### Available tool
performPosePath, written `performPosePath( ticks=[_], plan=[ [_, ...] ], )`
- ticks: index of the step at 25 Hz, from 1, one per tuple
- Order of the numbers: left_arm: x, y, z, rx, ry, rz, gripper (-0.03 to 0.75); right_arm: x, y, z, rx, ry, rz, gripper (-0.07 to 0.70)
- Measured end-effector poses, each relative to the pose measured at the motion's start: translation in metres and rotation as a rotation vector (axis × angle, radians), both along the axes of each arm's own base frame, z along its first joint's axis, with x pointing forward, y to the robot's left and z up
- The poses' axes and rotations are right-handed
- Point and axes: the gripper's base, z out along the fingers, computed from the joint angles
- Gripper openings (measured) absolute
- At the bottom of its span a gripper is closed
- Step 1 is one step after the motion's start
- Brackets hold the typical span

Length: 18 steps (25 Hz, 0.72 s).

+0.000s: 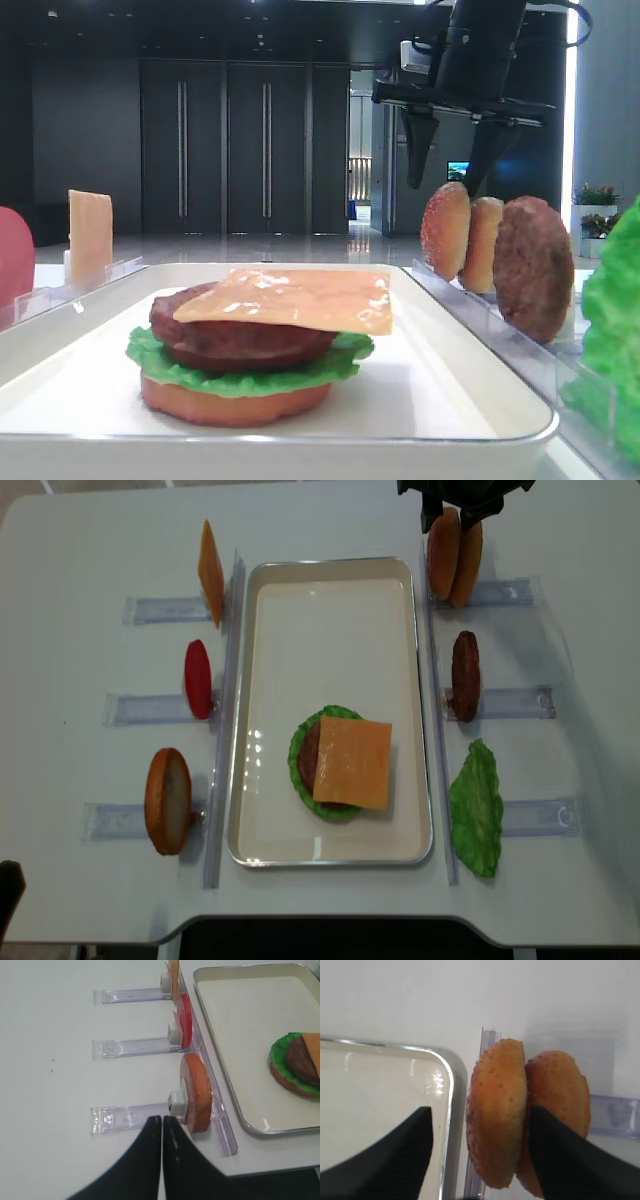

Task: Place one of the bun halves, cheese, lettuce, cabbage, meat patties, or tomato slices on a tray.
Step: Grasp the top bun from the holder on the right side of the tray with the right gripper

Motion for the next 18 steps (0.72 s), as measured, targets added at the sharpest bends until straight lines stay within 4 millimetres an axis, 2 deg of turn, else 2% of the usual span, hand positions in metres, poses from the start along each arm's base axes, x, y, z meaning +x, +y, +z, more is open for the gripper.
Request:
performPosePath(
  ticks=[8,14,18],
  plan=[
    [0.000,0.000,0.000,0.000,0.000,0.000,0.000,0.002,0.001,0.000,0.011,-0.018,-0.002,0.405],
    [0.000,0.000,0.000,0.000,0.000,0.000,0.000,0.005,0.003,-0.013,0.018,0.013,-0.005,0.405],
    [0.000,0.000,0.000,0.000,0.000,0.000,0.000,0.005,0.004,-0.015,0.020,0.014,-0.005,0.405]
  ],
)
